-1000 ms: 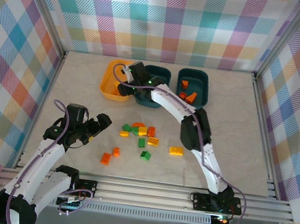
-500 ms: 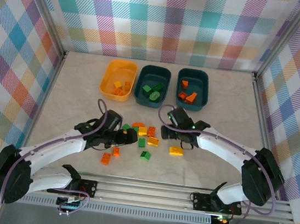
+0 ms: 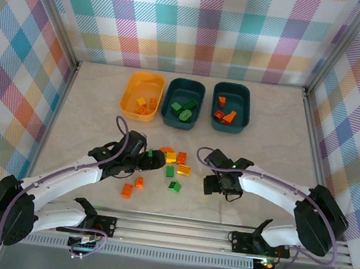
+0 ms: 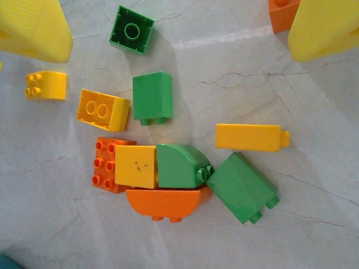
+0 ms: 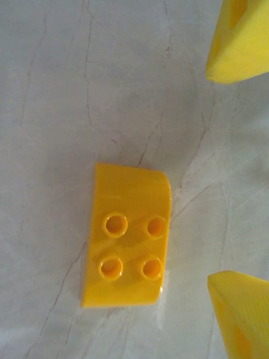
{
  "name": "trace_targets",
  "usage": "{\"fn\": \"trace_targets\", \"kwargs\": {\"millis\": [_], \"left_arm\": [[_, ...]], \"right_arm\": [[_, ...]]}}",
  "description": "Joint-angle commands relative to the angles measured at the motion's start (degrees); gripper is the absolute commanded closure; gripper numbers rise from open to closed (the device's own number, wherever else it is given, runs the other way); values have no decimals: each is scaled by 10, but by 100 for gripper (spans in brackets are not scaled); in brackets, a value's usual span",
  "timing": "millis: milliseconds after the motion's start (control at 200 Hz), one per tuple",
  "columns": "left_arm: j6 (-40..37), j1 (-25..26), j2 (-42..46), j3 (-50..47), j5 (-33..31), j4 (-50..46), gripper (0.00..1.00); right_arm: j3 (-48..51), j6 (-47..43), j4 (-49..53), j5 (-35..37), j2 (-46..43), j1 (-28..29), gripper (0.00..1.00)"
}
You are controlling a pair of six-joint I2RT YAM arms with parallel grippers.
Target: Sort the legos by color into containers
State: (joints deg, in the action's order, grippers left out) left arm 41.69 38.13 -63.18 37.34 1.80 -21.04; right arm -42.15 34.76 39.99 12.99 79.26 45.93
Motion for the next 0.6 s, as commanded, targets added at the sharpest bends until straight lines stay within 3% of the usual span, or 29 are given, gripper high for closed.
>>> {"fn": "trace_targets", "kwargs": {"millis": [0,305,485,595], "left_arm": [[-9,4,5,4,-16,-17,1],[-5,4,20,7,-29,-37,1],[-4,4,24,7,-33,-38,0],[-5,4,17,10,-34,-39,0]], "right_arm": [[-8,5,-18,19,38,1,14],[-94,-51,-38,127,123,-31,13],[-107,-95,-82,115,137,-77,14],[-103,-116,-116,52,140,-97,18]]}}
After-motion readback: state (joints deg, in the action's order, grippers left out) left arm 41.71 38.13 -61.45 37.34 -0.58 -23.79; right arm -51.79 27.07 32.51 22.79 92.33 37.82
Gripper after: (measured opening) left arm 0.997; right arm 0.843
